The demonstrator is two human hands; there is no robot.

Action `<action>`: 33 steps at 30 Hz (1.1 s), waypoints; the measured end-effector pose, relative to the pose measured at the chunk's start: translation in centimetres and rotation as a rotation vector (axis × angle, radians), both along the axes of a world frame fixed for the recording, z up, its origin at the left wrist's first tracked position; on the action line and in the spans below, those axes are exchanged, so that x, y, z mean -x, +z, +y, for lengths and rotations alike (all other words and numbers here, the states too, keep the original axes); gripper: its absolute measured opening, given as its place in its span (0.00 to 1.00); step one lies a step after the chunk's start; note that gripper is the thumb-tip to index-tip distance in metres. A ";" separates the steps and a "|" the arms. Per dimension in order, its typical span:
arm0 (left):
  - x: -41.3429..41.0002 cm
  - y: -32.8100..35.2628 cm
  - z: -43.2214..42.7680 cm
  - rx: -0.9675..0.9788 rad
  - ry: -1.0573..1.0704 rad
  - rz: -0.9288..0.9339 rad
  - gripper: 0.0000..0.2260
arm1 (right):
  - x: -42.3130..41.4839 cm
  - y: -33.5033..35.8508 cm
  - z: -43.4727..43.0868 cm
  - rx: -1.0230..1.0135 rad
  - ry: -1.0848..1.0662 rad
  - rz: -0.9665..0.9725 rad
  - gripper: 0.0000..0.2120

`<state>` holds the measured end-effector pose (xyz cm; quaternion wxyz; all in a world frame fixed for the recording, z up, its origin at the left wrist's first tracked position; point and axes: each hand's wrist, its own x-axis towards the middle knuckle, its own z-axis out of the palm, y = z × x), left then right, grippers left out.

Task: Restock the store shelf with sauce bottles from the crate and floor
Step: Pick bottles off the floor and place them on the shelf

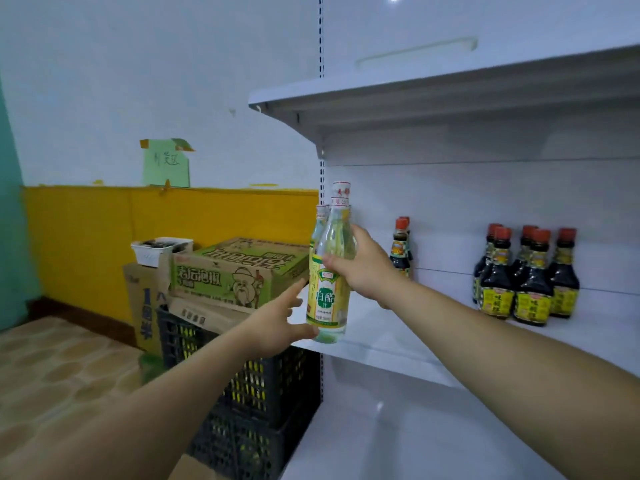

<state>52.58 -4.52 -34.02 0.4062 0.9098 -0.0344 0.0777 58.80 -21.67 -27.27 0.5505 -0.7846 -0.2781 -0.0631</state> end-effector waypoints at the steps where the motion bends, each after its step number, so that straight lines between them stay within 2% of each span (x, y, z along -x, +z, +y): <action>1: -1.1 -0.4 0.3 -0.086 0.014 0.058 0.39 | -1.1 -0.6 -0.2 0.013 -0.031 -0.001 0.31; 5: -5.1 -1.7 1.2 -0.287 0.027 0.158 0.33 | -5.4 -2.3 -0.5 0.036 -0.099 0.023 0.33; 11: -10.6 -4.3 3.4 -0.725 0.080 0.192 0.30 | -10.7 -5.0 0.8 0.086 -0.146 0.034 0.34; 14: -13.3 -5.4 4.3 -0.718 0.092 0.233 0.28 | -13.0 -5.6 1.7 0.109 -0.170 0.015 0.38; 20: -17.5 -6.9 4.9 -0.621 0.127 0.190 0.30 | -17.3 -6.8 5.4 0.147 -0.184 -0.005 0.39; 23: -18.1 -7.7 4.8 -0.697 0.126 0.169 0.29 | -19.3 -6.9 7.4 0.164 -0.194 -0.028 0.40; 33: -18.3 -8.3 5.1 -0.657 0.138 0.114 0.28 | -23.9 -6.9 12.6 0.207 -0.227 -0.041 0.42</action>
